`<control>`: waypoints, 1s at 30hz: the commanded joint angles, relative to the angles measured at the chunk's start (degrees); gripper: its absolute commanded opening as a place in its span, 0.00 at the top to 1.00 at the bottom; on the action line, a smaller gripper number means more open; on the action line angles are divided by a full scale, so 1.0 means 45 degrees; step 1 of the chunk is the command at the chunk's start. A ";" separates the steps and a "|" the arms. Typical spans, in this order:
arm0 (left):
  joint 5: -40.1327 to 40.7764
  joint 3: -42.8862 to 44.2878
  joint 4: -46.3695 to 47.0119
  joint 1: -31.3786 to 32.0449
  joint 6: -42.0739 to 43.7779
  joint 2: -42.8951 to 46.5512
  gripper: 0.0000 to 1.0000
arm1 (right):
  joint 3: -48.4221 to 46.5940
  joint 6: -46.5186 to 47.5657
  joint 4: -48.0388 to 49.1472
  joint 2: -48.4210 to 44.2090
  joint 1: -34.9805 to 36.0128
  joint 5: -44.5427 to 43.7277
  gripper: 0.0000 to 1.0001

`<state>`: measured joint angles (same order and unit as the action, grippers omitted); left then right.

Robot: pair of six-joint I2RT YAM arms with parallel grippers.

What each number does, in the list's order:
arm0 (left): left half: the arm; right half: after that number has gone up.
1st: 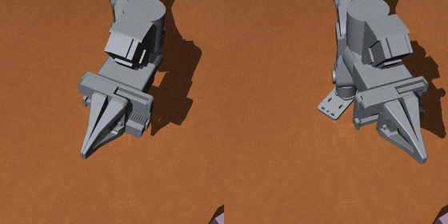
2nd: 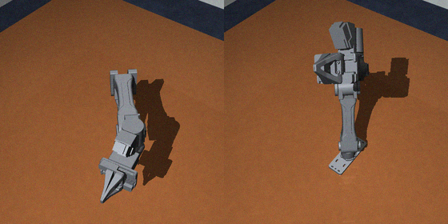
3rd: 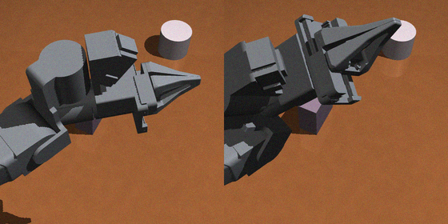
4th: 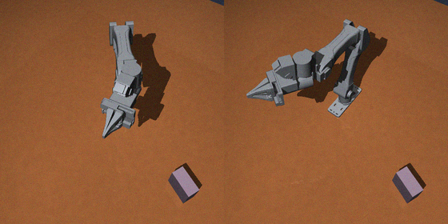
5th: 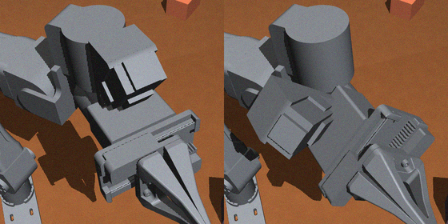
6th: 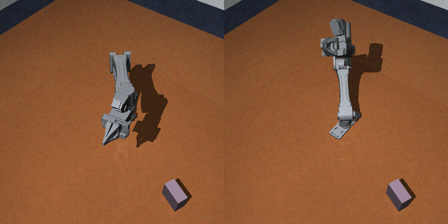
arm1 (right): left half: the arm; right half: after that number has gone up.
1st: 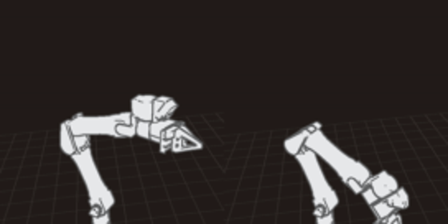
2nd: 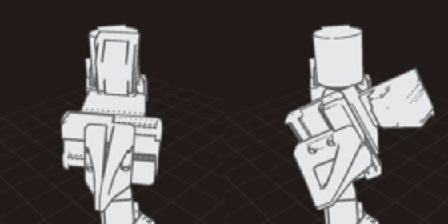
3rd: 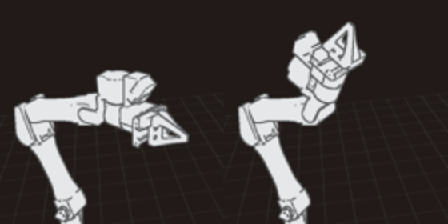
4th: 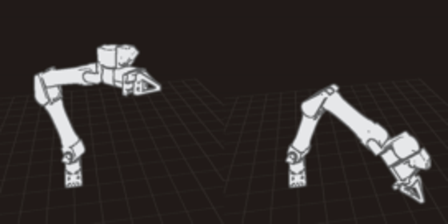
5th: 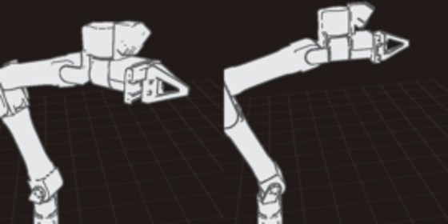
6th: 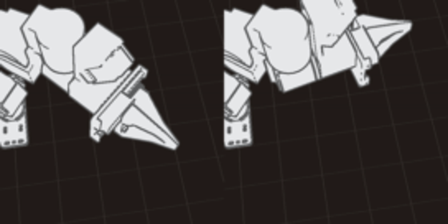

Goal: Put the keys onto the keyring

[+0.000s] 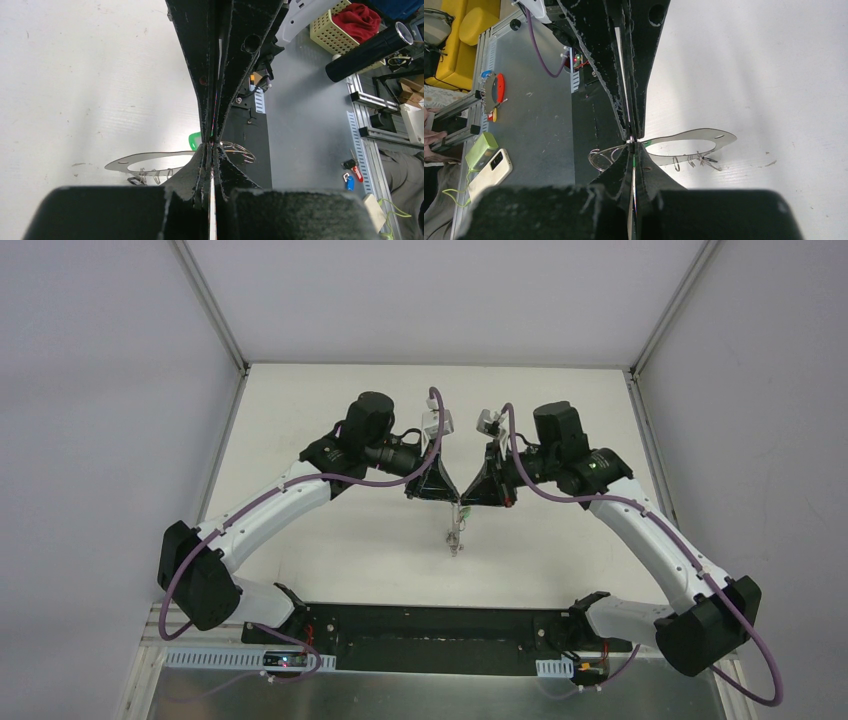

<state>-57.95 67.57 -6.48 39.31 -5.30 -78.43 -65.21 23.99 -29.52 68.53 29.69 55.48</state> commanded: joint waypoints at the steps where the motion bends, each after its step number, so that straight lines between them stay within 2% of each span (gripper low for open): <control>1: -0.0325 0.0189 0.0426 0.0073 -0.0074 0.0337 1.00 | 0.0177 -0.0459 0.1090 -0.0570 -0.0396 0.0635 0.92; 9: -0.0699 0.0046 0.0669 0.0073 -0.0062 0.0824 1.00 | 0.1233 -0.1710 0.2554 -0.1469 -0.1448 0.1952 0.64; 14: -0.0791 -0.0207 0.1336 0.0065 -0.0529 0.0943 1.00 | 0.1720 -0.1727 0.2774 -0.1566 -0.1535 0.2830 0.55; 26: -0.1011 -0.0337 0.2465 0.0054 -0.1607 0.0911 1.00 | 0.2107 -0.2083 0.3531 -0.1180 -0.1339 0.3530 0.51; 28: -0.1023 -0.0334 0.2575 0.0044 -0.1713 0.0897 1.00 | 0.2108 -0.2108 0.3547 -0.1131 -0.1252 0.3582 0.53; 30: -0.1028 -0.0335 0.2661 0.0053 -0.1800 0.0887 1.00 | 0.2151 -0.2098 0.3533 -0.1088 -0.1195 0.3607 0.60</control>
<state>-60.03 65.76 0.82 39.33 -11.53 -76.42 -55.66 14.85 -15.86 63.31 23.53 68.82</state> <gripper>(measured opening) 0.009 0.453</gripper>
